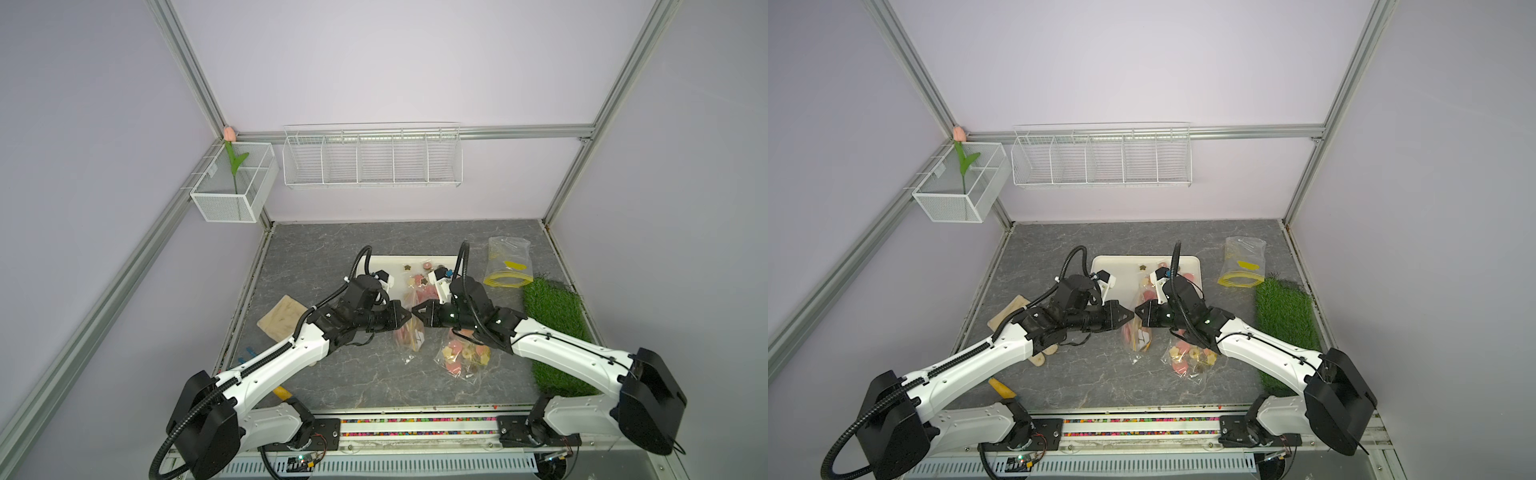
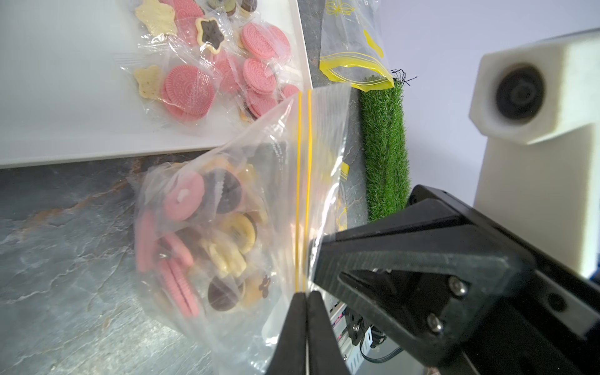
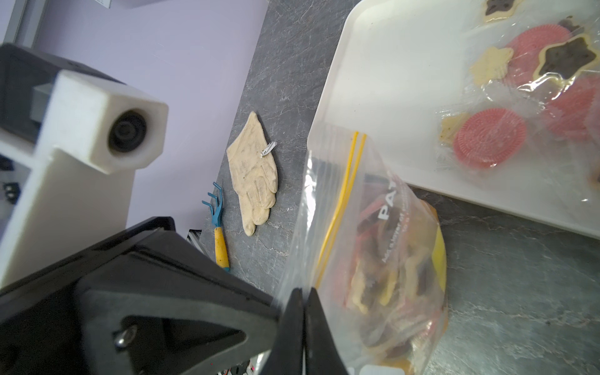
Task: Pour cookies out of the ziploc bag
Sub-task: Open the ziploc bag at the center of the board.
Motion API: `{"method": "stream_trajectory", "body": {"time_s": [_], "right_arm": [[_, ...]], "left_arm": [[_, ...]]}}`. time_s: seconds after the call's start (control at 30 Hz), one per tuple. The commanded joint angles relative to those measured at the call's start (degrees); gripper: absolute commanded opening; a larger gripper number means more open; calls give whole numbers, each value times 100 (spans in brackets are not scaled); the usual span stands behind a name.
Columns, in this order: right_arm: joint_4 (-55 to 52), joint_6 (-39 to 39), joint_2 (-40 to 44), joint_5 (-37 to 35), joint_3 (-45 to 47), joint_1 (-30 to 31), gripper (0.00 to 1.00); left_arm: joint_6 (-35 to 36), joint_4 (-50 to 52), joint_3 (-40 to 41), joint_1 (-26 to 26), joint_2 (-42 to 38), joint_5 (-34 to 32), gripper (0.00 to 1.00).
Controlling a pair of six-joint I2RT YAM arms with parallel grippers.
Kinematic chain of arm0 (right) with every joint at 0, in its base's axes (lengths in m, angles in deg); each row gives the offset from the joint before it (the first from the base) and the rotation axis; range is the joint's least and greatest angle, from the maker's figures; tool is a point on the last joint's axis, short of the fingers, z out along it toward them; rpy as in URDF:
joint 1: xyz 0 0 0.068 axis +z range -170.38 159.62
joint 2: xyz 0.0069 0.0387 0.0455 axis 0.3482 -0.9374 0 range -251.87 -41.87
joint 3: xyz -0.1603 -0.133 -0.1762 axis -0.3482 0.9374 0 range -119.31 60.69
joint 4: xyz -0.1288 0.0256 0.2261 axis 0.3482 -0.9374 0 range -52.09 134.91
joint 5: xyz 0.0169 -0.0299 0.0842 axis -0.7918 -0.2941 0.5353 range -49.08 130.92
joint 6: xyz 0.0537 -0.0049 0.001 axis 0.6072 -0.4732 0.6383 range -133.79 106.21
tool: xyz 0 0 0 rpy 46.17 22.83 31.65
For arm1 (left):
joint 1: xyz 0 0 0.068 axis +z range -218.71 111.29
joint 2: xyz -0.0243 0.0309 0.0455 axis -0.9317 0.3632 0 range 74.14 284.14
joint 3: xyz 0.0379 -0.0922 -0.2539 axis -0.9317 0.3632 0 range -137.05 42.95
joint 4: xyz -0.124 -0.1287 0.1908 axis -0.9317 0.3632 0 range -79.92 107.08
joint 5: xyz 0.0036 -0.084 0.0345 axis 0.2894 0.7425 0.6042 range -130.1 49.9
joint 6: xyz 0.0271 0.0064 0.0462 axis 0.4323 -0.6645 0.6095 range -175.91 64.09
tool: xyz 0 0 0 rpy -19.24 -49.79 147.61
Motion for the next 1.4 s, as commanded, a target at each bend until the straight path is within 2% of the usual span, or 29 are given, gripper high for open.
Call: {"method": "stream_trajectory", "body": {"time_s": [0.0,0.2,0.4,0.57,0.9,1.37], "right_arm": [[156,-62,23,145,139,-28,6],[288,-30,94,198,185,-25,6],[131,-93,172,97,195,-22,7],[-56,-147,139,2,124,-24,7],[-280,-246,6,-103,-84,-4,27],[-57,-116,-184,14,-172,-12,24]], "left_arm": [[96,105,-30,-22,110,-113,9],[97,80,-46,-28,232,-19,13],[40,-6,-58,-26,282,30,0],[46,61,-93,-24,249,27,0],[-36,4,-172,-29,185,223,0],[-71,-28,-129,-49,148,244,0]]}}
